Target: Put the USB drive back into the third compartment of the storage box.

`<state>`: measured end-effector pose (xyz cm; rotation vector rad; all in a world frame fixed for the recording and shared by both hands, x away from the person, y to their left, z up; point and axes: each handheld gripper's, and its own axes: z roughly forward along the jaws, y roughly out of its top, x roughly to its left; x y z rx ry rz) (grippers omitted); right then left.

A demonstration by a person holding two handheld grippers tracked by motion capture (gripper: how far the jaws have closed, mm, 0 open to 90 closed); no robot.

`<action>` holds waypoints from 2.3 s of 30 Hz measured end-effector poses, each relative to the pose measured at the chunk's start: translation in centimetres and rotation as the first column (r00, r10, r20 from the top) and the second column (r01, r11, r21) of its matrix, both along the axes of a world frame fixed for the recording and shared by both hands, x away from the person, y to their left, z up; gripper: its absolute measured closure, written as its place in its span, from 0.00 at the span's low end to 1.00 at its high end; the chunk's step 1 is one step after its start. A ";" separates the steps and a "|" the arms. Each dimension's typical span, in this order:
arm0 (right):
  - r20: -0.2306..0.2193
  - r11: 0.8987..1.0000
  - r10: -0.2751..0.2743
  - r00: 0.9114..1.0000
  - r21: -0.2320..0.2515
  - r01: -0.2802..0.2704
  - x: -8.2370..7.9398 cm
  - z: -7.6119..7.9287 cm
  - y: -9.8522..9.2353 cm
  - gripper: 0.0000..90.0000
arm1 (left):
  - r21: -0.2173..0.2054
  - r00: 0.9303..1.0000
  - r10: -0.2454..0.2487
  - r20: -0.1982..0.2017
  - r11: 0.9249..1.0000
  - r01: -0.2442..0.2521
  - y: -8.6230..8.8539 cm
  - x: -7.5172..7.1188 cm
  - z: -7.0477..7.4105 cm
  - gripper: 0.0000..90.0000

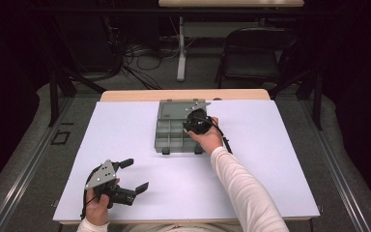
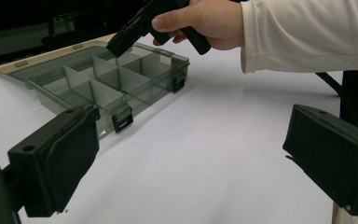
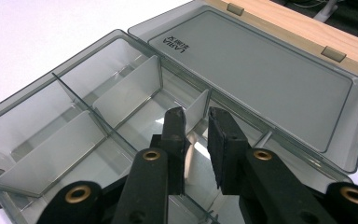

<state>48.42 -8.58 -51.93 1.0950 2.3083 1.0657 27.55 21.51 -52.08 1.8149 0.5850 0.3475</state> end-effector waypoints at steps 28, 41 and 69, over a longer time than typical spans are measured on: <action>0.001 0.993 0.001 1.000 0.118 -0.002 -1.3 1.1 -0.3 0.54 | 0.001 1.000 0.026 -0.005 1.000 -0.026 0.2 0.0 -0.1 0.03; -0.005 0.987 0.019 1.000 0.157 -0.018 -2.2 1.4 -0.3 0.36 | -0.003 1.000 0.023 -0.006 1.000 -0.023 0.4 0.0 -0.1 0.03; -0.005 0.989 -0.001 1.000 0.146 0.001 -5.4 2.1 -0.3 0.10 | -0.006 1.000 0.011 -0.010 1.000 -0.011 0.0 0.4 -0.1 0.03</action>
